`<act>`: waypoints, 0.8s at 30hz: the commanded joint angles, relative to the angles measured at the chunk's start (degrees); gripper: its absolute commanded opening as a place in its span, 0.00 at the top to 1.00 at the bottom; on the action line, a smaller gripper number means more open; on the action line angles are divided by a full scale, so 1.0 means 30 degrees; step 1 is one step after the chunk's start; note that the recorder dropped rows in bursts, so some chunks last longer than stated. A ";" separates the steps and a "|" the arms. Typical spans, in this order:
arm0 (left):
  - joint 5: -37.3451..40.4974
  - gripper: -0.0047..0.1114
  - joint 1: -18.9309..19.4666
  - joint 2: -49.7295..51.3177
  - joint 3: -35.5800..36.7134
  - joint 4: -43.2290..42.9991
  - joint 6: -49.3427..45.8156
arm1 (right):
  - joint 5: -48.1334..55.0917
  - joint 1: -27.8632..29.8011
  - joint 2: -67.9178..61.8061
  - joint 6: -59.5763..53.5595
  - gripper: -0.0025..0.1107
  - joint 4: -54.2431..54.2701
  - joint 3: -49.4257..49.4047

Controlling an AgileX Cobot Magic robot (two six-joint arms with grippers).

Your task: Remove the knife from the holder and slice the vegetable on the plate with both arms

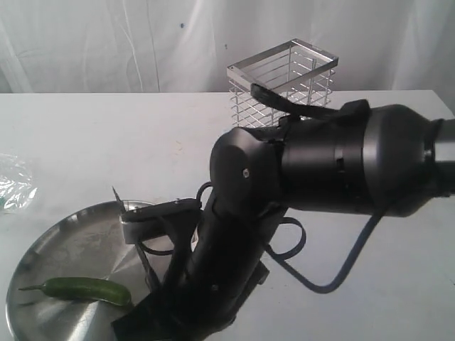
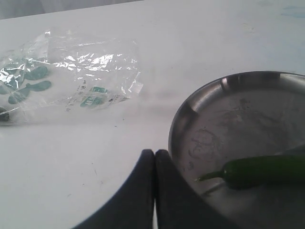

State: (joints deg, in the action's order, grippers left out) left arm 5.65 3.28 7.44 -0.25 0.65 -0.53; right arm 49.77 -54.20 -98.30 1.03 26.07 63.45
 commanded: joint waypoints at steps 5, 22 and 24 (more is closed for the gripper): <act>-0.0020 0.96 -0.0134 -0.0123 0.0083 0.0032 0.0177 | -0.0180 -0.0634 -0.2030 0.1088 0.94 0.0896 -0.0034; -0.0020 0.96 -0.0134 -0.0123 0.0083 0.0032 0.0177 | -0.2288 -0.1534 -0.2115 -0.0480 0.94 0.3528 0.0048; -0.0020 0.96 -0.0134 -0.0123 0.0083 0.0032 0.0177 | -0.2465 -0.1534 -0.2115 -0.0836 0.94 0.3528 0.0048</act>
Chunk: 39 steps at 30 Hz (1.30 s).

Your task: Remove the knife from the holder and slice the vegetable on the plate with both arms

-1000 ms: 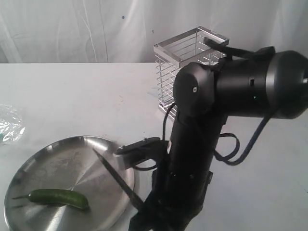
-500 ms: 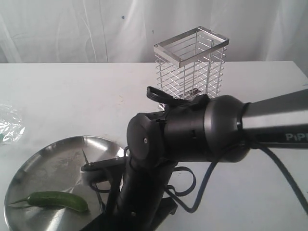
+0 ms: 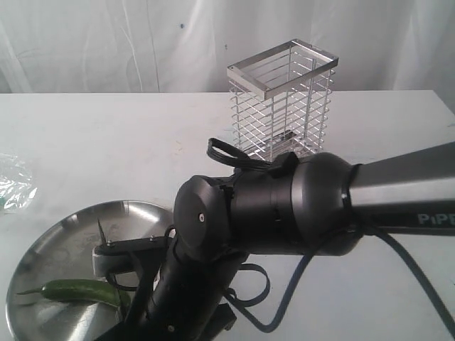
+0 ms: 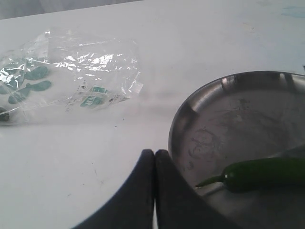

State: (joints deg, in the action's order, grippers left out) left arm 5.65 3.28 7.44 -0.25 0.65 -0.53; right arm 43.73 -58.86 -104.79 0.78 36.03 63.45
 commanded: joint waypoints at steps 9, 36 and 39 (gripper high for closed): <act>-0.0290 0.96 -0.0143 -0.0123 0.0083 0.1065 0.1292 | -0.0075 0.0020 0.0051 -0.1211 0.94 0.0208 0.0048; 0.4152 0.96 -0.1948 0.6455 -0.7800 0.6918 0.1458 | 0.1267 -0.0232 0.0051 0.0829 0.94 0.1284 -0.0269; 0.3292 0.96 -0.2960 0.9003 -0.8433 0.7278 0.0177 | 0.1267 -0.0232 0.0051 0.0829 0.94 0.1284 -0.0269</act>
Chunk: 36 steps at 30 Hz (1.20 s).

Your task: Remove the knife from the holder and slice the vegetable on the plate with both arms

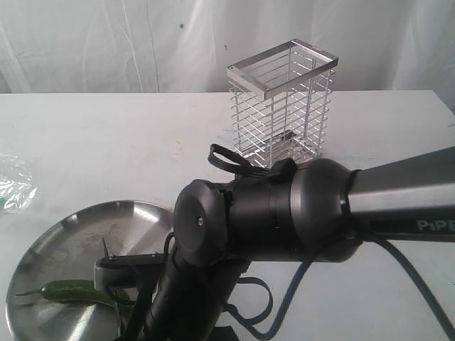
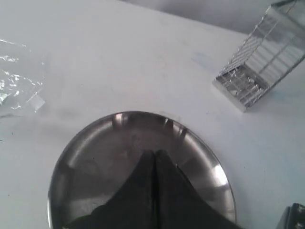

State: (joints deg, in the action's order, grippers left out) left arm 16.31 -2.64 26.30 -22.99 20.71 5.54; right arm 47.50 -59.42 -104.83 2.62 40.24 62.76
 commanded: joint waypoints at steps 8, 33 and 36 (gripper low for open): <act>-0.0550 0.84 -0.2380 0.9075 -0.2475 0.0799 -0.2464 | -0.0150 -0.0045 0.0052 0.1263 0.94 0.0521 -0.0038; -0.1574 0.65 -0.3380 1.4366 -0.3702 0.1177 -0.3500 | -0.2385 -0.0955 -0.1820 0.3795 0.94 0.2820 0.0604; -0.1609 0.65 -0.3380 1.4366 -0.3702 0.1230 -0.3500 | -0.2499 -0.1232 -0.1789 0.4520 0.94 0.2140 0.0604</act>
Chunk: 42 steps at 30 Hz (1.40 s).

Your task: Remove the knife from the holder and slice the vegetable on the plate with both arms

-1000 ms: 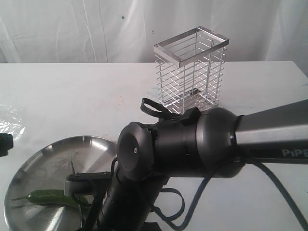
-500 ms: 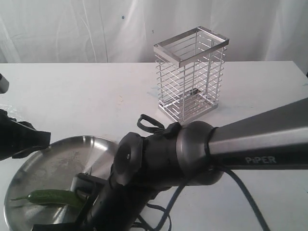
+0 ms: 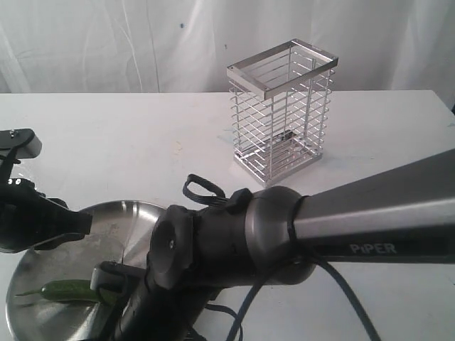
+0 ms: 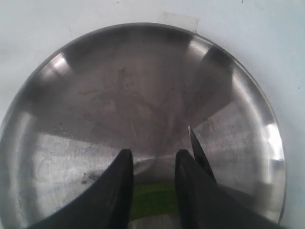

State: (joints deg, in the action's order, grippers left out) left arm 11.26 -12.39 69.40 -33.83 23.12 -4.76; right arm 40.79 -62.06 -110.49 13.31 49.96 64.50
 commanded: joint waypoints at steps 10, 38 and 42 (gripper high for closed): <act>-0.0162 0.65 -0.1221 0.0000 -0.0089 0.0731 -0.0486 | -0.0918 -0.0429 0.0139 0.1291 0.94 -0.1193 0.0023; 0.0797 0.96 -0.0107 0.2173 -0.2171 0.4678 -0.3562 | -0.0568 -0.0429 0.0139 0.0314 0.94 -0.1241 0.0023; 0.3022 0.96 0.2201 0.2189 -0.3366 1.0613 -0.8169 | -0.0568 -0.0429 0.0139 -0.0015 0.94 -0.1241 0.0023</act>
State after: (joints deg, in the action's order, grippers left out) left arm 14.91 -9.54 76.10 -41.90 42.29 -19.08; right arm 38.63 -63.29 -110.49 14.78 46.21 64.50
